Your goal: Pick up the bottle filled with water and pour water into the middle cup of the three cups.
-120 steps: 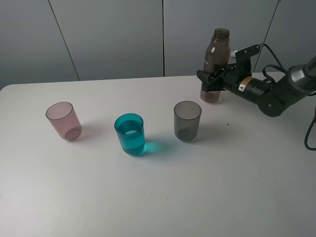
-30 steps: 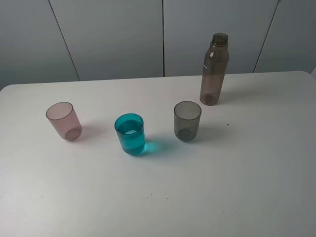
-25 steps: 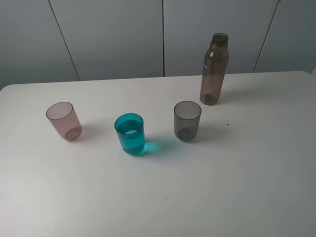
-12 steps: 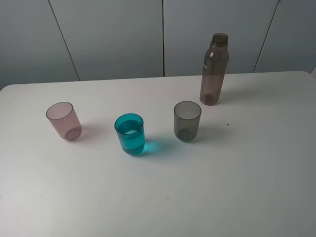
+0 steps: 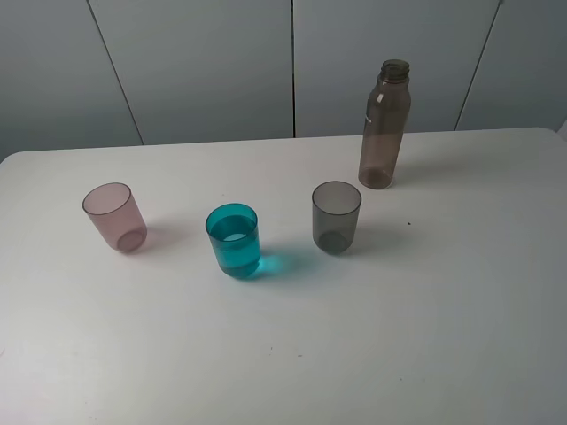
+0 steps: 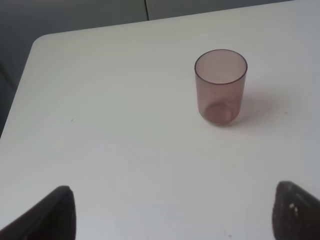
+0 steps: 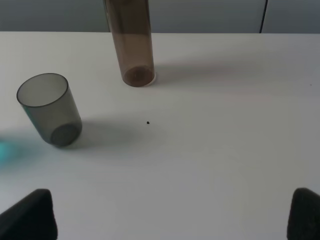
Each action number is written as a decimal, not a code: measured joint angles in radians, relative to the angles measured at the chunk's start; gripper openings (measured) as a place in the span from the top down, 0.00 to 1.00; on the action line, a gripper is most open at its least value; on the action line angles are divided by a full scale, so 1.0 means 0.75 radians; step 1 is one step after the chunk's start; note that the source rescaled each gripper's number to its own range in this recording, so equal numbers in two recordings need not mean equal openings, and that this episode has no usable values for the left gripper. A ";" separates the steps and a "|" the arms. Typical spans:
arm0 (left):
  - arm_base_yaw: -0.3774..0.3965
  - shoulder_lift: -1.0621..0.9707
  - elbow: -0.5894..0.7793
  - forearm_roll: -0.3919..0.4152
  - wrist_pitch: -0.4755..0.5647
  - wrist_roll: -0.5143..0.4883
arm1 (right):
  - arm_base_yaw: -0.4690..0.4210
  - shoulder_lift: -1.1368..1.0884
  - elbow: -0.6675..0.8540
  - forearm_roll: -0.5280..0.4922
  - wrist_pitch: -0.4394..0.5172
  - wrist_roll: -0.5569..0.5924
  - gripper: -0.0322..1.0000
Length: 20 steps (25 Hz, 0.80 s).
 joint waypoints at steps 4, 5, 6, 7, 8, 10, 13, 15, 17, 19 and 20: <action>0.000 0.000 0.000 0.000 0.000 0.000 | 0.000 0.000 0.000 0.000 0.000 0.003 0.00; 0.000 0.000 0.000 0.000 0.000 0.000 | 0.000 0.000 0.000 -0.003 0.000 0.003 0.00; 0.000 0.000 0.000 0.000 0.000 0.000 | 0.000 0.000 0.000 -0.005 0.000 0.003 0.00; 0.000 0.000 0.000 0.000 0.000 0.000 | 0.000 0.000 0.000 -0.005 0.000 0.003 0.00; 0.000 0.000 0.000 0.000 0.000 0.000 | 0.000 0.000 0.000 -0.008 0.000 0.003 0.00; 0.000 0.000 0.000 0.000 0.000 0.000 | 0.000 0.000 0.000 -0.008 0.000 0.006 0.00; 0.000 0.000 0.000 0.000 0.000 0.000 | 0.000 0.000 0.000 -0.011 0.000 0.015 0.00; 0.000 0.000 0.000 0.000 0.000 0.000 | 0.000 0.000 0.000 -0.011 0.000 0.015 0.00; 0.000 0.000 0.000 0.000 0.000 0.000 | 0.000 0.000 0.000 -0.011 0.000 0.015 0.00; 0.000 0.000 0.000 0.000 0.000 0.000 | 0.000 0.000 0.000 -0.011 0.000 0.015 0.00; 0.000 0.000 0.000 0.000 0.000 0.000 | 0.000 0.000 0.000 -0.011 0.000 0.015 0.00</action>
